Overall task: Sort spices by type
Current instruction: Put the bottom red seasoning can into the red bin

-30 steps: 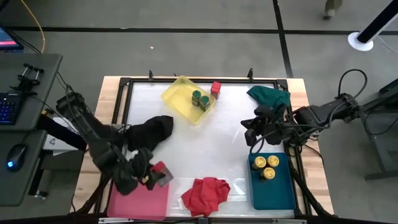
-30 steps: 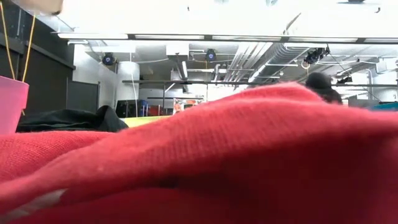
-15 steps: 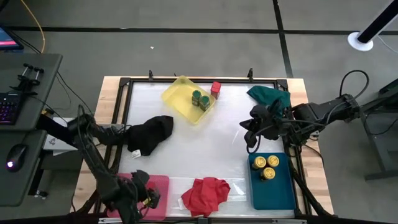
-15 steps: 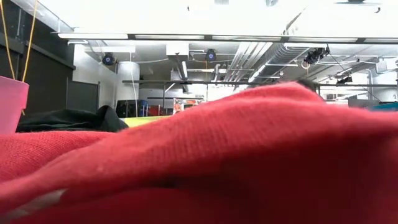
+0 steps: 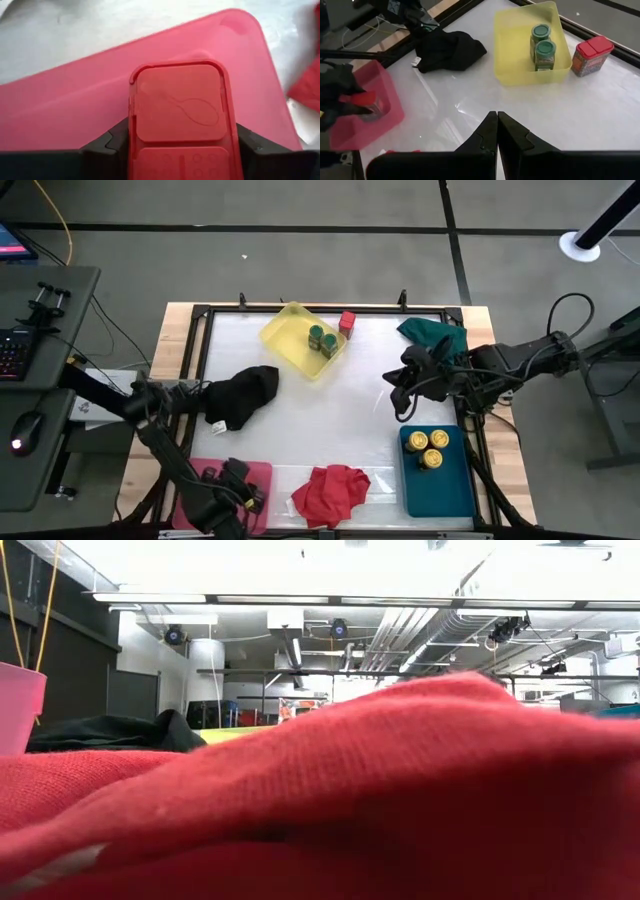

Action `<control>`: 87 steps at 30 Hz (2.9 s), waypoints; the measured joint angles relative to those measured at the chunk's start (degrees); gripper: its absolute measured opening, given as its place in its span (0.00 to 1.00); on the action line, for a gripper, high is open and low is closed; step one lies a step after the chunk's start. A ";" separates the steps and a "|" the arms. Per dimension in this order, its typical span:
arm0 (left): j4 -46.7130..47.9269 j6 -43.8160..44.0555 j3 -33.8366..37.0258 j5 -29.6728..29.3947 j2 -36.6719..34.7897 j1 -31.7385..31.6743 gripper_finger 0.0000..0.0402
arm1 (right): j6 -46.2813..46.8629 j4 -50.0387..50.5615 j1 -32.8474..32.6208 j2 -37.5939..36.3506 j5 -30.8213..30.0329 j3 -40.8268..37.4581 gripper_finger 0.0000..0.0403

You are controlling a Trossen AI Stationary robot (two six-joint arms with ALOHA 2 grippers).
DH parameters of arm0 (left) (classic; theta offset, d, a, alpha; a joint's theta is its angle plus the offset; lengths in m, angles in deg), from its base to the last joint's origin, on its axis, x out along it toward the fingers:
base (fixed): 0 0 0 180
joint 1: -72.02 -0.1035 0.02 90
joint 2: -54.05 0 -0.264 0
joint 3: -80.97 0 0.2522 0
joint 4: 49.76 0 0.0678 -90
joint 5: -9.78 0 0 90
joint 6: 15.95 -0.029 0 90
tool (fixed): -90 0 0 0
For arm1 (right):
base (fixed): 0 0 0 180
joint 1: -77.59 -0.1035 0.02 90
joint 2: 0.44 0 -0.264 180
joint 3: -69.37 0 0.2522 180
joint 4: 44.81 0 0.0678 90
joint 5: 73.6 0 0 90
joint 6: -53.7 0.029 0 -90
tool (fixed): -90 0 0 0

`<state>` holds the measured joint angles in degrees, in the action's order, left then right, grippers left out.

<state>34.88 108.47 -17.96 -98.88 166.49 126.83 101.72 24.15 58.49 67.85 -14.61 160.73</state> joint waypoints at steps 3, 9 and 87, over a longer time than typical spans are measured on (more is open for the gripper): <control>-0.01 -0.61 0.00 -0.28 1.08 -0.62 0.50 | 1.21 0.00 -0.02 0.00 0.00 0.00 0.00; 0.02 -0.54 0.00 -1.36 1.52 -1.59 0.53 | 2.50 0.00 -0.02 0.00 -0.01 0.00 0.00; -3.70 -59.97 12.22 -8.59 -10.02 6.84 0.01 | 2.57 -0.13 -0.02 -0.01 2.54 0.00 0.00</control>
<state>31.18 48.50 -5.74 -107.46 156.47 133.67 104.29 24.02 58.47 67.84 -12.07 160.73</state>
